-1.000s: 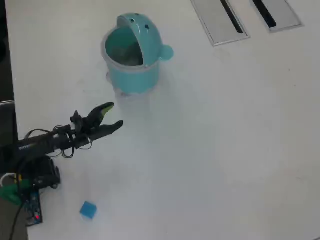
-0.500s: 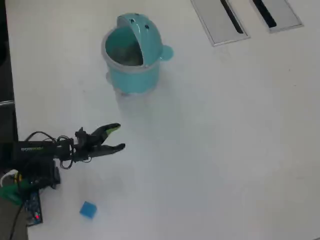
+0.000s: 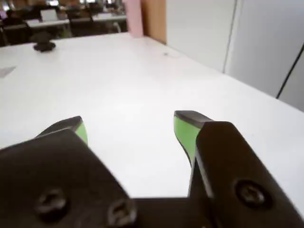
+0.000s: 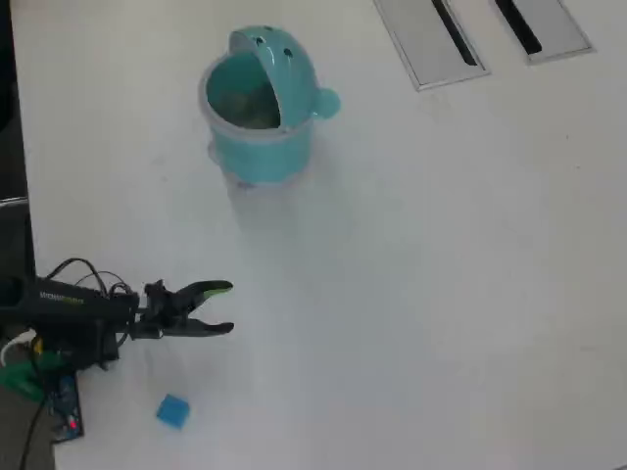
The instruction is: Grasp RGB lego blocks and put them in the bin one by one.
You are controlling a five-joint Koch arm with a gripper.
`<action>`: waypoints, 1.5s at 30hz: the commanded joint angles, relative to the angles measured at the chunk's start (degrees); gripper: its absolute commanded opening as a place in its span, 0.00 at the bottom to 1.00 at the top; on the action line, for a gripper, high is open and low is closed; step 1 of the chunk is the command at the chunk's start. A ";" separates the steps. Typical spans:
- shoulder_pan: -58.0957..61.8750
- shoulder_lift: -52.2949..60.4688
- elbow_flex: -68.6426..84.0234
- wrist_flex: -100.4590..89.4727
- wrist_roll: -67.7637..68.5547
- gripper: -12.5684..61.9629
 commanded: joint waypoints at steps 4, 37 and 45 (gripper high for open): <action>1.85 4.31 -0.70 1.67 -5.19 0.61; 24.35 7.65 -18.81 57.22 -7.03 0.61; 28.13 7.65 -18.54 62.31 -9.84 0.60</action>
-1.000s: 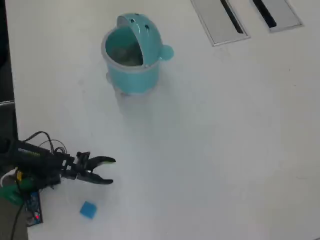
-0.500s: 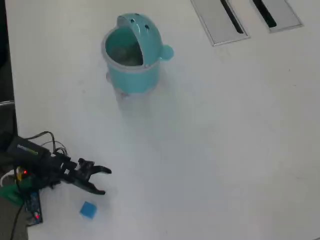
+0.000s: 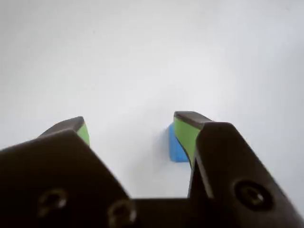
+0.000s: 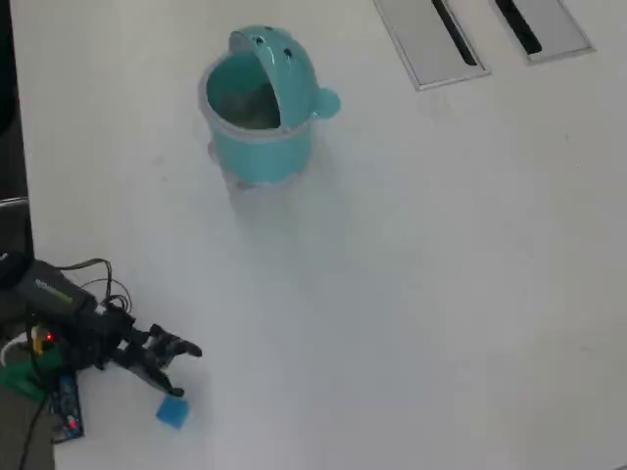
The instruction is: Grasp RGB lego blocks and put them in the bin one by one.
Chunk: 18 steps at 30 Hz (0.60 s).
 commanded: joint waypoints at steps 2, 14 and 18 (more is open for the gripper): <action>2.29 3.78 -4.66 0.18 -3.96 0.60; 11.95 2.64 -1.49 1.76 -5.36 0.60; 12.74 2.64 -0.62 3.43 -5.36 0.60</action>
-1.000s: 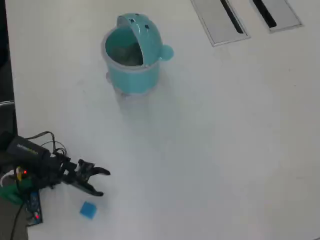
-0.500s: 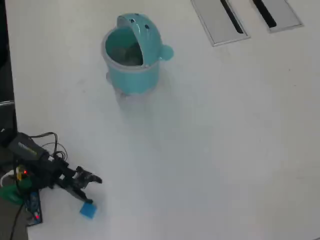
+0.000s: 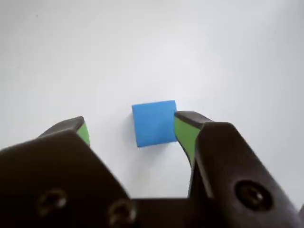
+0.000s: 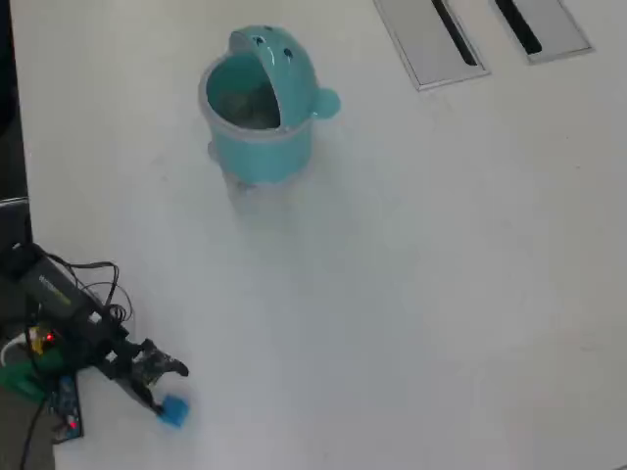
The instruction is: Grasp RGB lego blocks and put them in the bin one by one.
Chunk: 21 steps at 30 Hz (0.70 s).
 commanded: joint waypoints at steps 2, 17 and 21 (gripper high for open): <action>1.67 2.64 -1.67 2.29 -0.35 0.60; 5.89 -2.64 -1.23 2.55 -1.05 0.59; 6.77 -5.98 -0.18 -1.05 -1.05 0.59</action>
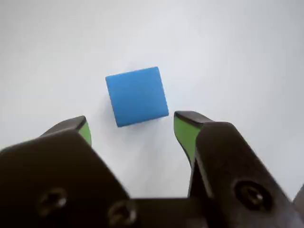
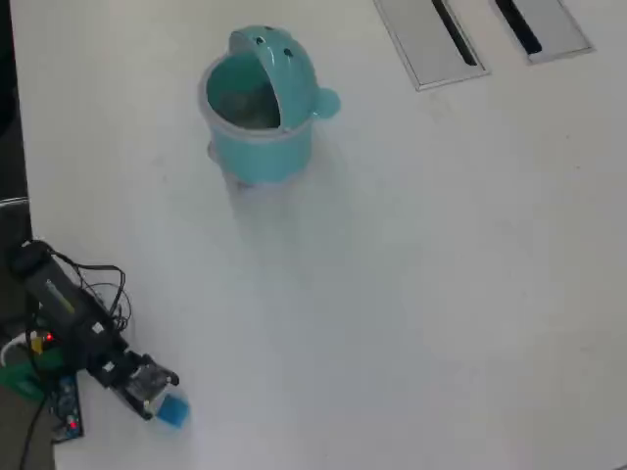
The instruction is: Grasp RGB lego blocks and put them in the bin one by one.
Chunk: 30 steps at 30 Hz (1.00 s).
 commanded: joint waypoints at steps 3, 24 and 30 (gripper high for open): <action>1.32 -2.20 -1.49 -2.90 -0.44 0.59; -0.18 -10.46 -1.58 -12.22 -0.26 0.59; -0.35 -14.68 -2.99 -15.82 -0.18 0.59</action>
